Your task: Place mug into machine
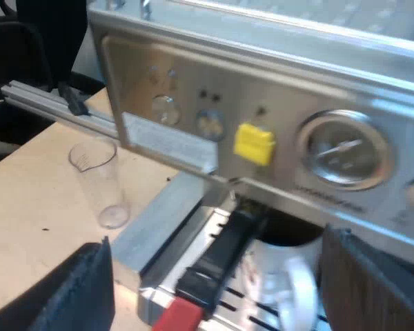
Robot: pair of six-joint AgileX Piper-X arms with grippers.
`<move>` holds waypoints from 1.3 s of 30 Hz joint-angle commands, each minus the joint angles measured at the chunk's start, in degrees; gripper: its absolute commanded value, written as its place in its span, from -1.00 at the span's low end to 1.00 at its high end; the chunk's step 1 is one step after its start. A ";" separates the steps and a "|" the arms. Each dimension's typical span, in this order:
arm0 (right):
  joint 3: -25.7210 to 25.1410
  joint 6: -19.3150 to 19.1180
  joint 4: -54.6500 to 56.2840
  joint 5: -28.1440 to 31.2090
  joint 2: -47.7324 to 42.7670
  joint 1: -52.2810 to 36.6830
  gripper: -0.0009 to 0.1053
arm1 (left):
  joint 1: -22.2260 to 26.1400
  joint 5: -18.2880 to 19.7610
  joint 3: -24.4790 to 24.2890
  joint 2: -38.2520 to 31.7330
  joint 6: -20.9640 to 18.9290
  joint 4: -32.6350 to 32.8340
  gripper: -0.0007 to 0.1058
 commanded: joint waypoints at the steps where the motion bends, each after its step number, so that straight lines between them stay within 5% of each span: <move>1: -1.19 -1.41 2.50 -2.76 -2.25 -1.73 0.24 | -0.32 -0.10 -1.95 1.49 -1.05 -0.55 0.68; 11: -4.52 0.73 12.25 -11.31 -9.94 -16.07 0.24 | 0.85 -3.08 -13.53 13.08 0.62 -0.56 0.68; 15: -4.58 0.73 16.35 -14.73 -13.46 -23.15 0.24 | 6.32 -2.32 -16.84 19.14 0.51 -0.46 0.68; 18: -4.58 0.73 18.18 -16.02 -14.65 -26.32 0.24 | 12.43 2.80 -19.06 22.60 0.51 -0.52 0.68; 19: -4.58 0.32 22.14 -19.48 -16.79 -33.52 0.24 | 15.06 4.62 -19.75 23.69 0.51 -0.52 0.68; 28: -4.58 -3.18 28.23 -27.19 -20.46 -51.71 0.23 | 32.65 11.54 -20.99 25.44 0.51 2.82 0.68; 39: -4.58 -10.10 32.45 -31.30 -25.48 -68.56 0.23 | 33.52 11.52 -23.04 24.81 1.22 8.81 0.68</move>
